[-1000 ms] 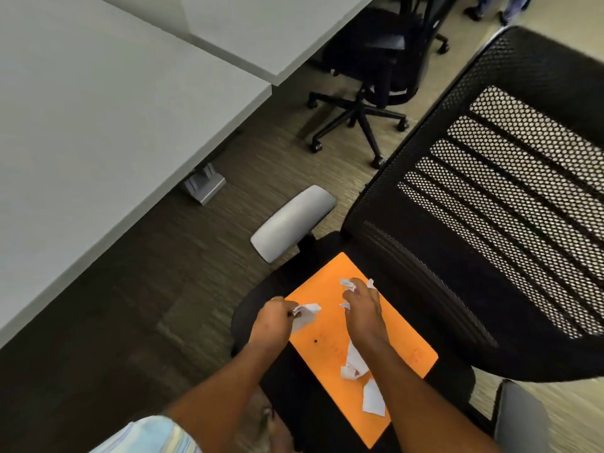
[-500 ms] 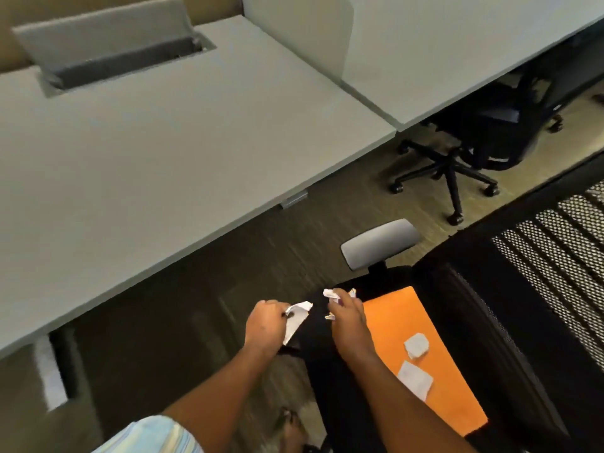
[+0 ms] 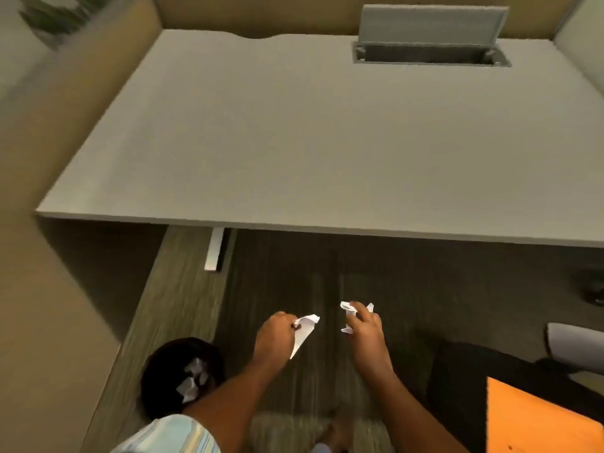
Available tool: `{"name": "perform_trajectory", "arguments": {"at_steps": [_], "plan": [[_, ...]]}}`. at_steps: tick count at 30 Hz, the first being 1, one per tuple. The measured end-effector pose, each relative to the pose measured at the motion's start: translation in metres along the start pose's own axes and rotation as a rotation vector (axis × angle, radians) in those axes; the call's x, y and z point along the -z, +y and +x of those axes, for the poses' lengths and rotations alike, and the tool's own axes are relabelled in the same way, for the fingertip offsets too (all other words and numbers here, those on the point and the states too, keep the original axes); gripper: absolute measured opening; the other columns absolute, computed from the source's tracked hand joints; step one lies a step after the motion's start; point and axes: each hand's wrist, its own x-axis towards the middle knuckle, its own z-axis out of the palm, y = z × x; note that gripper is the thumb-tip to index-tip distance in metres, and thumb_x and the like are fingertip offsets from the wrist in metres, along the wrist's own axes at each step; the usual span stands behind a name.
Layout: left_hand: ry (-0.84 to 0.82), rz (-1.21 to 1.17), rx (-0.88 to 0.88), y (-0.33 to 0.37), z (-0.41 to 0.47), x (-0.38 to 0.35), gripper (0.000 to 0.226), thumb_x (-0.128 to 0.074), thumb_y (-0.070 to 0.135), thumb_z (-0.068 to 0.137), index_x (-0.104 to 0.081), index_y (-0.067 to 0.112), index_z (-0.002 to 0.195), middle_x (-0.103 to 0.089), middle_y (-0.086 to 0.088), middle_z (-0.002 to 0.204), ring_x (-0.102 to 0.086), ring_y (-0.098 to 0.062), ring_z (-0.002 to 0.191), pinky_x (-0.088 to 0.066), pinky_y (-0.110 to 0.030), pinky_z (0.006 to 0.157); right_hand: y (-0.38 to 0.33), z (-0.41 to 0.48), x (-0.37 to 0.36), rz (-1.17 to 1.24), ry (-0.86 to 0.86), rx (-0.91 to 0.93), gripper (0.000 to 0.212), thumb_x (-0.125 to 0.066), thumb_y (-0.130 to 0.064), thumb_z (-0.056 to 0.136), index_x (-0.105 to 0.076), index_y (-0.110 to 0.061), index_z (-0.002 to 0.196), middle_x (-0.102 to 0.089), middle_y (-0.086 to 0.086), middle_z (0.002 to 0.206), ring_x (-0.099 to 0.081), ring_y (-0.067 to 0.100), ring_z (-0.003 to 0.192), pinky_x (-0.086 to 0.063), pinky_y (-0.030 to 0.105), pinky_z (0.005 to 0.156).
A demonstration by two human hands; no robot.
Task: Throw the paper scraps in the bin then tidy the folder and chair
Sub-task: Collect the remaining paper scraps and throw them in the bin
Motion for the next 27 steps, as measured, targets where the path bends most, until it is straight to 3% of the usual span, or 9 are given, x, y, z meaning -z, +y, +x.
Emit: {"name": "perform_trajectory", "arguments": {"at_steps": [2,4,8,10,13,17,21,27], "plan": [[0.053,-0.024,0.079,-0.038,-0.008,0.024,0.035,-0.05,0.036,0.088,-0.071,0.008,0.088,-0.067,-0.015,0.095,-0.064,-0.032,0.093,-0.046,-0.034,0.079,-0.033,0.007,-0.029,0.03,-0.074,0.057,0.034,-0.046,0.007,0.09,-0.06,-0.011,0.116,-0.04,-0.004,0.147,-0.035,0.016,0.126,-0.046,0.02,0.099],[0.114,-0.038,0.179,-0.075,-0.017,0.047,0.038,-0.05,0.042,0.087,-0.069,0.009,0.086,-0.067,-0.014,0.095,-0.064,-0.031,0.094,-0.047,-0.034,0.08,-0.065,0.013,-0.058,0.061,-0.156,0.056,0.036,-0.045,0.0,0.095,-0.058,-0.013,0.126,-0.04,0.003,0.148,-0.033,0.023,0.134,-0.037,0.033,0.11],[0.207,-0.054,0.308,-0.149,-0.034,0.088,0.039,-0.048,0.042,0.088,-0.069,0.01,0.084,-0.07,-0.015,0.094,-0.064,-0.033,0.095,-0.05,-0.036,0.08,-0.127,0.019,-0.117,0.029,-0.29,0.112,0.038,-0.043,-0.006,0.099,-0.053,-0.014,0.135,-0.037,0.005,0.149,-0.028,0.025,0.137,-0.025,0.039,0.114],[0.237,-0.071,0.338,-0.182,-0.04,0.106,0.041,-0.049,0.044,0.089,-0.072,0.011,0.09,-0.072,-0.016,0.093,-0.065,-0.033,0.094,-0.052,-0.037,0.081,-0.157,0.018,-0.141,0.083,-0.326,0.131,0.038,-0.045,-0.003,0.096,-0.055,-0.015,0.131,-0.039,0.004,0.148,-0.032,0.026,0.134,-0.031,0.036,0.111],[0.278,-0.092,0.414,-0.223,-0.046,0.123,0.038,-0.053,0.038,0.089,-0.071,0.005,0.088,-0.072,-0.021,0.093,-0.066,-0.036,0.093,-0.049,-0.037,0.077,-0.195,0.014,-0.175,0.028,-0.351,0.335,0.035,-0.052,0.01,0.084,-0.063,-0.012,0.109,-0.045,-0.001,0.145,-0.044,0.028,0.121,-0.043,0.021,0.095],[0.283,-0.165,0.542,-0.276,-0.049,0.135,0.027,-0.056,0.021,0.089,-0.066,-0.004,0.087,-0.069,-0.026,0.095,-0.064,-0.039,0.092,-0.045,-0.039,0.075,-0.24,0.014,-0.221,0.033,-0.418,0.4,0.024,-0.062,0.0,0.079,-0.07,-0.011,0.099,-0.057,0.005,0.134,-0.053,0.033,0.111,-0.042,0.028,0.094],[0.258,-0.22,0.682,-0.321,-0.045,0.139,0.022,-0.056,0.018,0.089,-0.067,0.001,0.099,-0.069,-0.022,0.107,-0.063,-0.036,0.102,-0.048,-0.037,0.083,-0.272,0.012,-0.273,0.1,-0.504,0.311,0.025,-0.063,0.002,0.077,-0.071,-0.005,0.1,-0.059,0.011,0.13,-0.057,0.033,0.116,-0.047,0.036,0.098],[0.251,-0.267,0.725,-0.378,-0.025,0.131,0.02,-0.058,0.016,0.087,-0.067,0.001,0.096,-0.069,-0.022,0.105,-0.064,-0.036,0.101,-0.05,-0.039,0.081,-0.296,0.009,-0.348,0.096,-0.635,0.238,0.023,-0.068,-0.014,0.078,-0.071,-0.006,0.099,-0.06,0.014,0.128,-0.057,0.029,0.117,-0.046,0.038,0.099]]}}
